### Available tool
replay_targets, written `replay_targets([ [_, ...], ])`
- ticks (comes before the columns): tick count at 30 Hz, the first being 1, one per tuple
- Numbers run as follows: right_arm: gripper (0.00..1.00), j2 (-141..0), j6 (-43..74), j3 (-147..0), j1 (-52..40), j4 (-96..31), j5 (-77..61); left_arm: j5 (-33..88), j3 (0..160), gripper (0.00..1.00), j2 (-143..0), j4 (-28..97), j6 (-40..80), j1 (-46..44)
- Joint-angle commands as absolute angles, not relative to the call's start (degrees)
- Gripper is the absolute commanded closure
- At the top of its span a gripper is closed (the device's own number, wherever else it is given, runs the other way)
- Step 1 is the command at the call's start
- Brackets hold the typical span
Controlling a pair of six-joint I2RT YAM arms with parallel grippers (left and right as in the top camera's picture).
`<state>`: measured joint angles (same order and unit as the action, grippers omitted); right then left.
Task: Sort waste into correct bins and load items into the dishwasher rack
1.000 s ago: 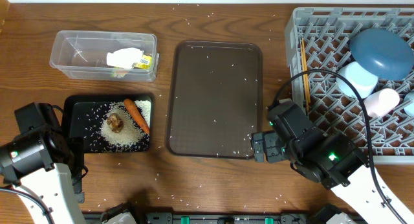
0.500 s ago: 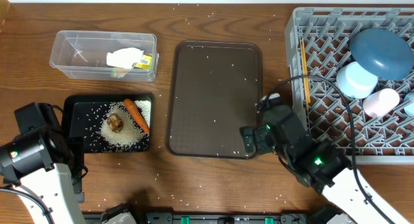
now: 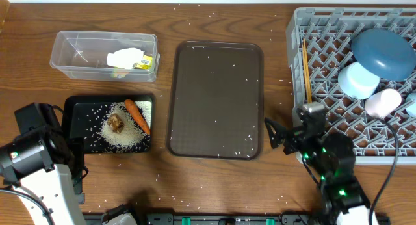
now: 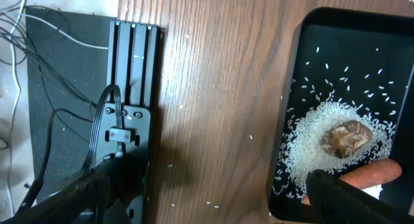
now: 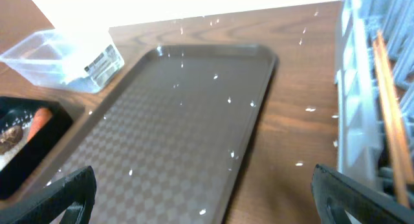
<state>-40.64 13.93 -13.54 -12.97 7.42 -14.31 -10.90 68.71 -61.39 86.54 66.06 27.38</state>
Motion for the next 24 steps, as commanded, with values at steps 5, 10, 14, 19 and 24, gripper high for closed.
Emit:
replay_targets([
  [5, 0.01, -27.68, 10.61, -1.02, -8.21, 17.85, -17.37, -11.49, 68.84, 0.02, -61.41, 86.72, 66.74, 27.73],
  [10, 0.01, -20.27, 10.61, -0.32, -6.07, 13.04, -16.95, -11.51, 68.84, 0.02, -61.41, 86.72, 66.74, 27.73],
  [14, 0.01, -17.17, 10.57, -0.32, -4.43, 12.34, -16.71, -11.49, 68.84, 0.02, -61.41, 86.72, 66.74, 27.73],
  [19, 0.01, -14.66, 10.61, -0.32, -0.69, 8.78, -16.75, -11.51, 68.84, 0.02, -61.41, 86.72, 66.74, 27.73],
  [24, 0.01, -10.13, 10.59, -0.32, 1.45, -0.49, -16.71, -11.49, 68.84, 0.02, -61.41, 86.72, 66.74, 27.73],
])
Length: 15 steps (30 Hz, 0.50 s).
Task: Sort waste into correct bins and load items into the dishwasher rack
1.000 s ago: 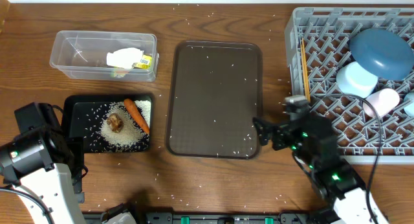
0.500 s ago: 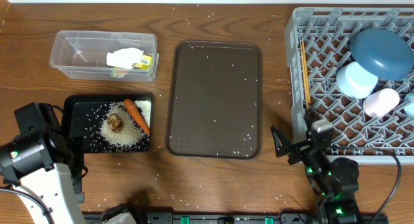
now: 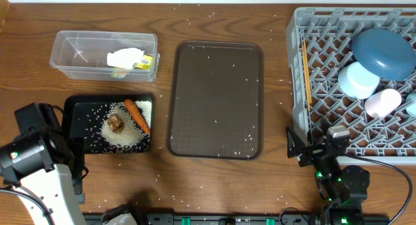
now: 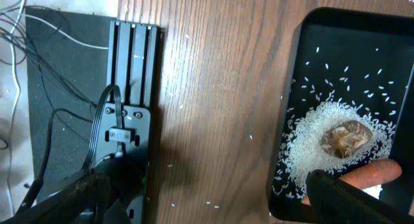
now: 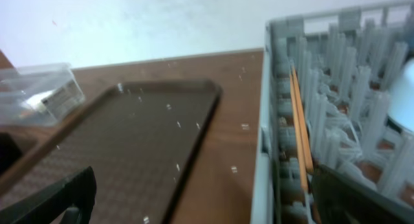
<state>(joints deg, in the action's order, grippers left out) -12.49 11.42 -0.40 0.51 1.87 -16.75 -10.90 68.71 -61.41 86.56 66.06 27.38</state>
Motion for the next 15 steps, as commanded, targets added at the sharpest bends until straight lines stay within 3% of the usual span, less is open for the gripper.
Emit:
replay_targets([
  [1, 0.01, -9.15, 10.57, -0.32, 1.56, -2.44, -16.38, -11.51, 68.84, 0.02, -61.41, 86.72, 66.74, 27.73],
  [15, 0.01, -4.97, -8.14, -0.32, 1.58, -3.09, -14.76, -11.51, 68.84, 0.02, -61.41, 86.72, 66.74, 27.73],
])
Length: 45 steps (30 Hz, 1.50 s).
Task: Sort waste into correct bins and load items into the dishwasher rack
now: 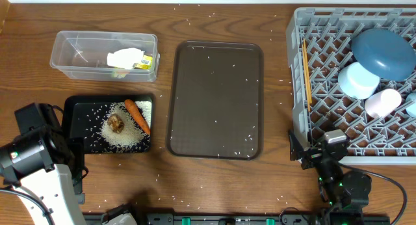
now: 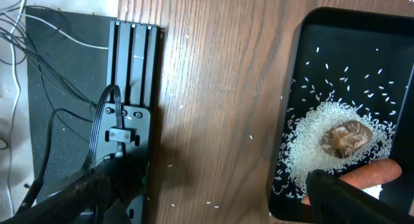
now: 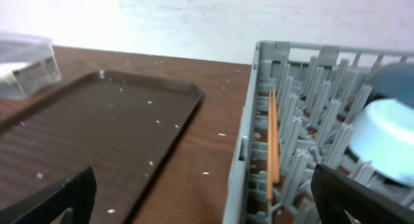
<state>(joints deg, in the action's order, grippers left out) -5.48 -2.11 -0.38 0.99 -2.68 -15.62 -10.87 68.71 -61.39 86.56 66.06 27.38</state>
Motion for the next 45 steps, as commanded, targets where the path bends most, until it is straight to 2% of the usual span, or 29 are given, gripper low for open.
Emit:
replay_targets([
  [1, 0.01, -4.93, -8.75, -0.32, 1.58, -3.09, -14.79, -11.51, 68.84, 0.02, -61.41, 86.72, 66.74, 27.73],
  [7, 0.01, -0.19, -7.35, -0.32, 1.50, -2.92, -15.03, -11.49, 68.84, 0.02, -61.41, 86.72, 66.74, 27.73],
  [20, 0.01, -0.32, -7.33, -0.36, 1.48, -3.64, -10.07, -11.49, 68.84, 0.02, -61.41, 86.72, 66.74, 27.73],
  [29, 0.01, -0.32, -7.57, -0.36, 1.48, -4.51, -0.14, -11.51, 68.84, 0.02, -61.41, 86.72, 66.74, 27.73],
  [45, 0.01, -0.32, -10.35, -0.36, 1.48, -4.32, -0.89, -11.51, 68.84, 0.02, -61.41, 86.72, 66.74, 27.73],
])
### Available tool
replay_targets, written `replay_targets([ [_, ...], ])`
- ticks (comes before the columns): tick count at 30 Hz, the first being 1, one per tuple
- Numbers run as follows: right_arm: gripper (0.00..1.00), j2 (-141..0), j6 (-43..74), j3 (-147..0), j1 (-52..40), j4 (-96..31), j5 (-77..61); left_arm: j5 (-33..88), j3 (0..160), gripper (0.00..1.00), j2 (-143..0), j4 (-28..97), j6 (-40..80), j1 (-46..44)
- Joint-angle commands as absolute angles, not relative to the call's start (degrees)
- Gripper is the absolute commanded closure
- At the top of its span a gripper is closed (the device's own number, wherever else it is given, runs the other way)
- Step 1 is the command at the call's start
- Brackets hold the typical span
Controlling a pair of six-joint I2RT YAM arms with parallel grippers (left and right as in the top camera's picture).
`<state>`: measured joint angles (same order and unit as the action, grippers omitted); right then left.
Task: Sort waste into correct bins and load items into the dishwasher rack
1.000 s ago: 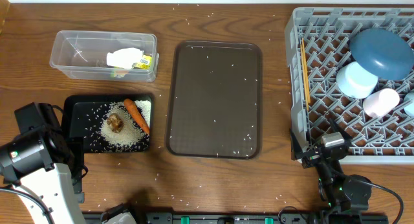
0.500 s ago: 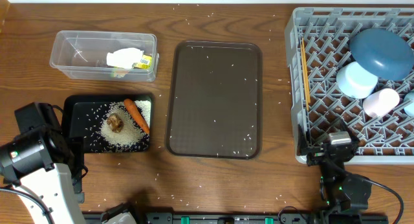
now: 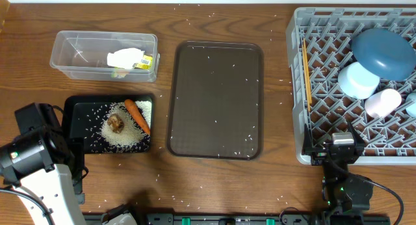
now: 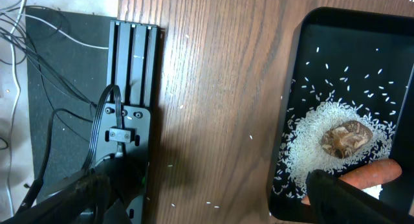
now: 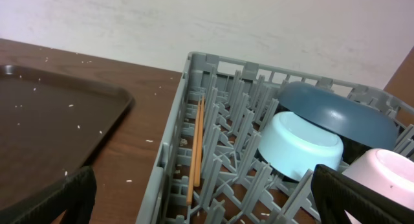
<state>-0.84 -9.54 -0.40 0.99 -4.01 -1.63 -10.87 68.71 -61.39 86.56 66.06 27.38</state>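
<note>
The grey dishwasher rack point(image 3: 294, 88) at the right holds a dark blue bowl point(image 3: 383, 49), a light blue bowl point(image 3: 357, 80), a pink cup point(image 3: 383, 103) and chopsticks point(image 3: 305, 69). My right gripper point(image 5: 204, 204) stands open and empty at the rack's front left corner, looking along the chopsticks point(image 5: 196, 143). The black bin point(image 3: 78, 114) holds rice, a carrot point(image 3: 136, 114) and a brown lump point(image 4: 346, 136). The clear bin point(image 3: 71, 56) holds wrappers. My left gripper point(image 4: 207, 204) is open and empty, left of the black bin point(image 4: 304, 88).
A brown tray point(image 3: 216, 98) with only scattered rice grains lies mid-table. Loose grains dot the wood around it. A black mounting rail point(image 4: 129, 88) and cables sit past the table's left edge. A pale wall rises behind the rack.
My right gripper has shifted to the right, from the gap beside the tray to the rack's front edge; its view now takes in both bowls. The left arm has not moved.
My right gripper first stood open at the tray's front right corner, facing the tray. Then it was lower and further right, between tray and rack. Now it sits at the rack's front edge. The left gripper stayed open beside the black bin throughout.
</note>
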Motion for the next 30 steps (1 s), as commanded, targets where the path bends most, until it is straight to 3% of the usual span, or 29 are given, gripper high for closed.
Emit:
replay_targets([
  [1, 0.01, -0.32, -10.35, -0.36, 1.48, -4.32, -0.89, -11.51, 68.84, 0.02, -61.41, 86.72, 66.74, 27.73],
  [30, 0.01, -0.32, -10.35, -0.36, 1.48, -4.32, -0.89, -10.22, 68.05, 0.02, -60.86, 90.61, 66.54, 27.55],
])
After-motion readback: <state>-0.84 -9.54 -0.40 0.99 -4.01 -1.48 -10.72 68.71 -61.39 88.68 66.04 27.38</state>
